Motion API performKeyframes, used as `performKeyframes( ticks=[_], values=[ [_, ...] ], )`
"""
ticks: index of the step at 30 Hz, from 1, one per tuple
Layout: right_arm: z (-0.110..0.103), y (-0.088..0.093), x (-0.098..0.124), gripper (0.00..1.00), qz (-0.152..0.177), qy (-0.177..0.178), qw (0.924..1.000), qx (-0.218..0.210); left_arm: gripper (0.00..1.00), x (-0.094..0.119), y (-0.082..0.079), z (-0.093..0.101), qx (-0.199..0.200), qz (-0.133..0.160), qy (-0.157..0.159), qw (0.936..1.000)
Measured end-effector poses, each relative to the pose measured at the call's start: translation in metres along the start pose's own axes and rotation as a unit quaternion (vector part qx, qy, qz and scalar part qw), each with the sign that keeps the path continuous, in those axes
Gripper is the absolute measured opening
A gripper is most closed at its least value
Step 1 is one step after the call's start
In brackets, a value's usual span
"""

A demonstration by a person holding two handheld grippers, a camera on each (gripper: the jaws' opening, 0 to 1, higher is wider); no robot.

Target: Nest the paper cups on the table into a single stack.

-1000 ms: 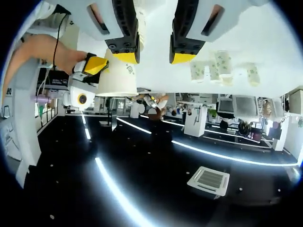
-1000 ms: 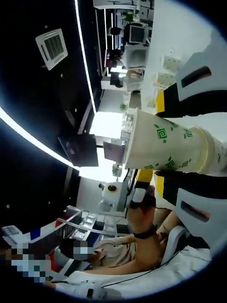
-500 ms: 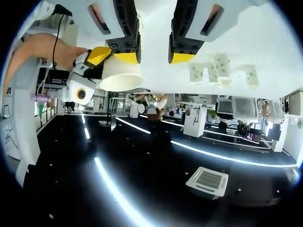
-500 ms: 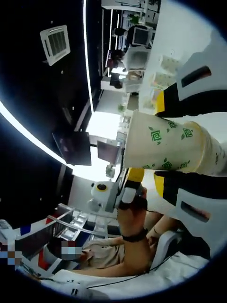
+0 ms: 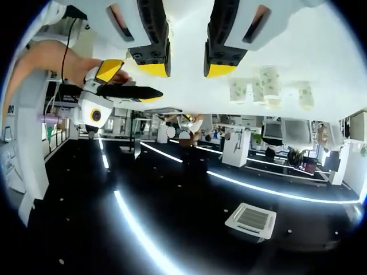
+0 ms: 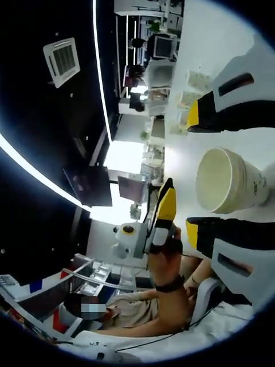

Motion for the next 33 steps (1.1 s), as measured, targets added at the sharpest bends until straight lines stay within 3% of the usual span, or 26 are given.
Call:
performKeyframes(
  ticks=[8,23,33],
  values=[
    [-0.008,-0.015,0.012,0.63,0.025,0.006,0.9996,-0.011,0.25,0.002,0.003,0.001,0.002,-0.002,-0.003,1.0],
    [-0.027,-0.022,0.043,0.61,0.057,0.029,0.9975,-0.03,0.25,0.002,0.012,0.001,0.005,-0.006,-0.006,1.0],
    [-0.04,-0.039,0.056,0.56,0.09,0.034,0.9947,-0.037,0.25,0.001,0.013,0.001,0.004,-0.009,-0.006,0.9999]
  ],
)
Point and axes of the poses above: the point that each gripper's makers call its tool centre point, and the gripper's own axes: x roughly backward along the fingers, z roughly to its right, y roughly out of its underside, the point moved 6 cm from there along x, roughly backward along the fingers, and after that the axes turned 3 degrees about x, right-handed, at the moved point
